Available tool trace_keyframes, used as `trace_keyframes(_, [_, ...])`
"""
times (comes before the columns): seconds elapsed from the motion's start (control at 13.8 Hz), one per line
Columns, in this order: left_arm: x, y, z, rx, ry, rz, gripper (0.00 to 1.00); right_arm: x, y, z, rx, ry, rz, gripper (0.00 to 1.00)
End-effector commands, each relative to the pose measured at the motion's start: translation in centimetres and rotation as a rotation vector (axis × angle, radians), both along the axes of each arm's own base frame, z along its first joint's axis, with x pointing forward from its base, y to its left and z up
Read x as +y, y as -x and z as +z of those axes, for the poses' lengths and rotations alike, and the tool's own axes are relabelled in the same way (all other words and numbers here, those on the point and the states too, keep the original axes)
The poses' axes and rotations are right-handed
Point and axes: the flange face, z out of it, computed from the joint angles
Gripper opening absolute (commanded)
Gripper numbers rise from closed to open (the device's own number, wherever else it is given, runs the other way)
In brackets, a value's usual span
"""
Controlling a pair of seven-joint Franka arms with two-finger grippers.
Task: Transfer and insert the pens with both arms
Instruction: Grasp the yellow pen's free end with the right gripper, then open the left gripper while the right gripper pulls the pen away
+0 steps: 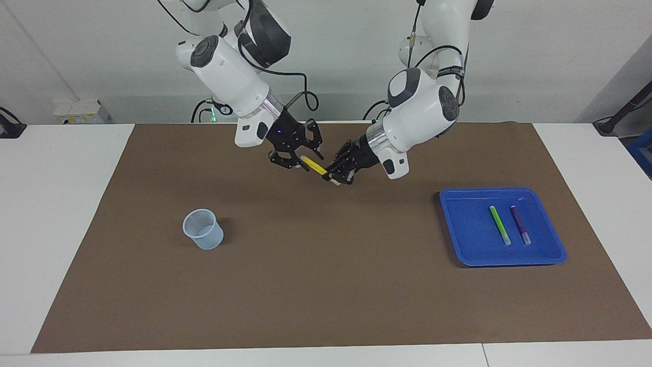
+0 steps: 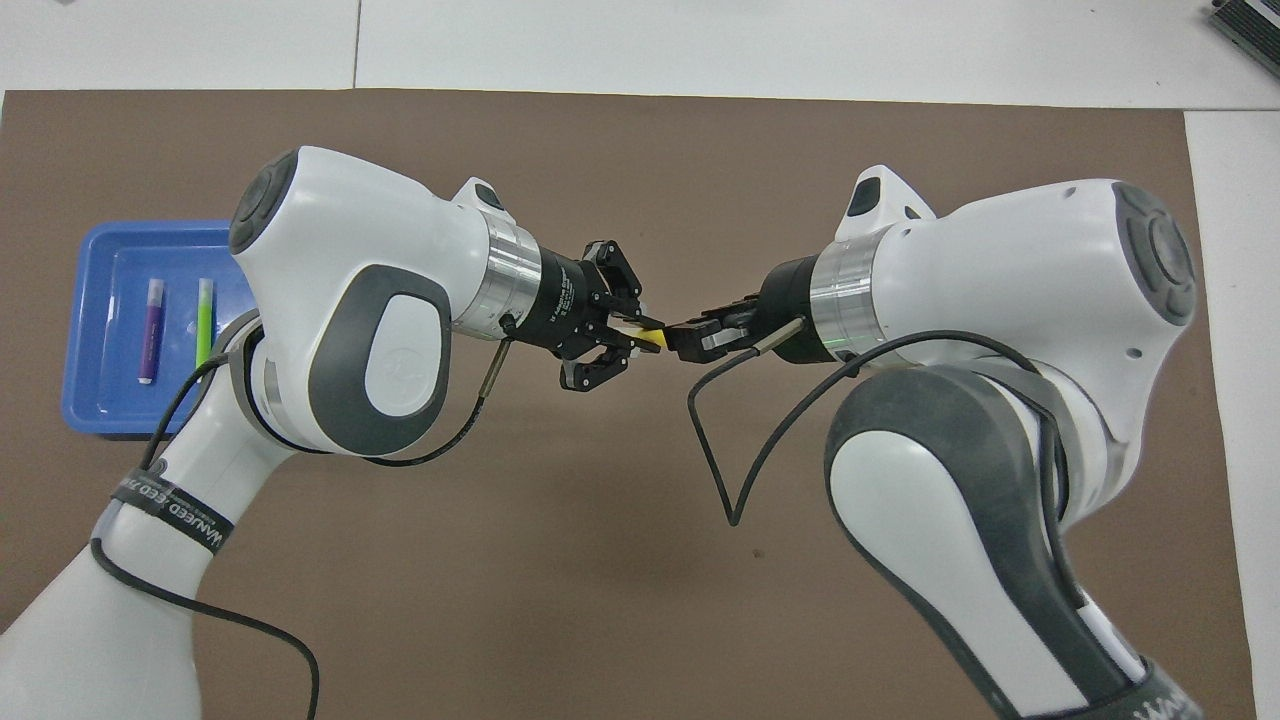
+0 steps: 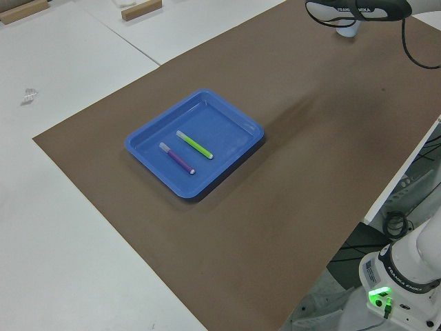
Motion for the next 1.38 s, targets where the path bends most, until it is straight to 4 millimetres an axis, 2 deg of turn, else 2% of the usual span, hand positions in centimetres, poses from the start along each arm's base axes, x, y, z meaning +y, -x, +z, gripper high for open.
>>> trace_keyframes(0.0, [0.2, 0.7, 0.5, 0.001, 0.003, 0.021, 0.0, -0.1, 0.4, -0.7, 0.003, -0.003, 0.025, 0.23])
trace_keyframes(0.15, [0.2, 0.6, 0.5, -0.002, 0.003, 0.021, 0.0, -0.2, 0.6, -0.9, 0.007, 0.0, 0.025, 0.22])
trace_keyframes(0.36, [0.3, 0.7, 0.4, -0.002, 0.003, 0.02, 0.0, -0.2, 0.7, -1.0, 0.007, 0.007, 0.027, 0.11])
trace_keyframes(0.51, [0.3, 0.7, 0.5, -0.004, 0.002, 0.021, 0.0, -0.2, 0.6, -0.9, 0.007, 0.006, 0.025, 0.0])
trace_keyframes(0.58, [0.3, 0.7, 0.5, -0.005, 0.002, 0.019, 0.0, -0.2, 0.6, -0.9, 0.008, 0.006, 0.024, 0.0])
trace_keyframes(0.65, [0.3, 0.6, 0.5, -0.007, 0.001, 0.019, 0.09, -0.2, 0.6, -0.9, 0.009, 0.006, 0.022, 0.0])
trace_keyframes(0.8, [0.3, 0.6, 0.5, -0.012, -0.001, 0.014, 0.4, -0.6, 0.4, -1.0, 0.012, 0.005, 0.012, 0.0])
trace_keyframes(0.87, [0.3, 0.6, 0.4, -0.017, -0.004, 0.009, 0.65, -0.8, 0.3, -1.0, 0.012, 0.005, 0.007, 0.0])
trace_keyframes(0.94, [0.2, 0.7, 0.5, -0.02, -0.003, 0.005, 0.87, -0.9, 0.2, -1.0, 0.012, 0.005, 0.005, 0.0])
trace_keyframes(1.02, [0.2, 0.7, 0.6, -0.026, -0.003, -0.002, 0.96, -0.9, 0.2, -1.0, 0.012, 0.005, 0.005, 0.0])
trace_keyframes(1.31, [0.7, 0.8, 1.1, -0.047, -0.002, -0.023, 0.97, -1.5, -0.1, -0.9, 0.01, 0.006, -0.005, 0.0])
